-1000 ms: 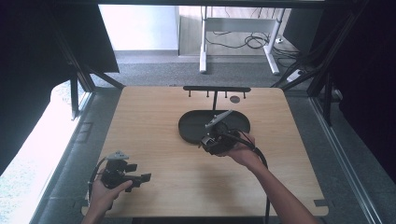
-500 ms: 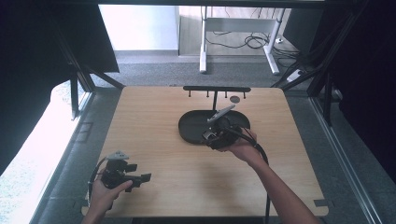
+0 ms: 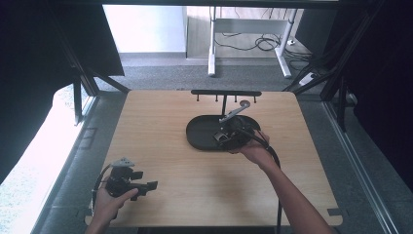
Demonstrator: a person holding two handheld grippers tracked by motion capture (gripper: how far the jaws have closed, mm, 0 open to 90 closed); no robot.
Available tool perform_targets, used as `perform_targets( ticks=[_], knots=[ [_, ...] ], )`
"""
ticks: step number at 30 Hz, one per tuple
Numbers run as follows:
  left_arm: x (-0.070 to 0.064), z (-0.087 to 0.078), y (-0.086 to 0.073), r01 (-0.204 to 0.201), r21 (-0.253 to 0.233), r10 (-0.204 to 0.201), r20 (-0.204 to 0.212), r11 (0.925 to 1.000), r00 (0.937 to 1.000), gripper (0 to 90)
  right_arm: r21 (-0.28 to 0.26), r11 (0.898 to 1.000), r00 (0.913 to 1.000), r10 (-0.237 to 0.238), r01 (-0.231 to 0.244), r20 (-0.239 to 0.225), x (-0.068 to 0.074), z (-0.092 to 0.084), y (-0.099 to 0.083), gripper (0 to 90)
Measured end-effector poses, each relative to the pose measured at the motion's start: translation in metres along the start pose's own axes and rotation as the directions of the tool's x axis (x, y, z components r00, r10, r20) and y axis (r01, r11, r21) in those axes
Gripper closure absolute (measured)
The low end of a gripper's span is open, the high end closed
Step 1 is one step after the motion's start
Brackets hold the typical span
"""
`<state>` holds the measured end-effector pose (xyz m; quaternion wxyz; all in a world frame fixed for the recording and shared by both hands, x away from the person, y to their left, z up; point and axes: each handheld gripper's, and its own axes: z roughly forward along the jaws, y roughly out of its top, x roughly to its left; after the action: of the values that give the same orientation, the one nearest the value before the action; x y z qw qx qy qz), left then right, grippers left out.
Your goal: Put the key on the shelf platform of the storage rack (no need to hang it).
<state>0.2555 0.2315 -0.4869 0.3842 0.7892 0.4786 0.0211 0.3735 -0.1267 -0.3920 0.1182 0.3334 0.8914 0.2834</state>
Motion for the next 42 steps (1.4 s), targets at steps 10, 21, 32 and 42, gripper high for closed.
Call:
perform_targets(
  ticks=[10,21,32,42],
  knots=[
    [0.001,-0.001,0.000,0.005,-0.003,-0.005,-0.001,1.0000,1.0000,20.1,-0.004,1.000,0.9995,0.020,-0.019,0.023,-0.011,0.004,0.003,49.4],
    [0.001,-0.001,0.000,0.006,-0.004,-0.006,-0.002,1.0000,1.0000,20.1,-0.003,0.999,0.9978,0.049,-0.049,0.046,-0.025,0.009,0.006,49.4],
    [0.001,-0.002,0.000,0.006,-0.007,-0.006,-0.002,1.0000,1.0000,20.1,0.010,0.997,0.9944,0.076,-0.077,0.074,-0.037,0.021,0.012,49.5],
    [0.003,-0.002,0.000,0.006,-0.005,-0.006,-0.001,1.0000,1.0000,20.1,0.015,0.993,0.9869,0.117,-0.120,0.111,-0.054,0.039,0.019,49.4]
  ],
)
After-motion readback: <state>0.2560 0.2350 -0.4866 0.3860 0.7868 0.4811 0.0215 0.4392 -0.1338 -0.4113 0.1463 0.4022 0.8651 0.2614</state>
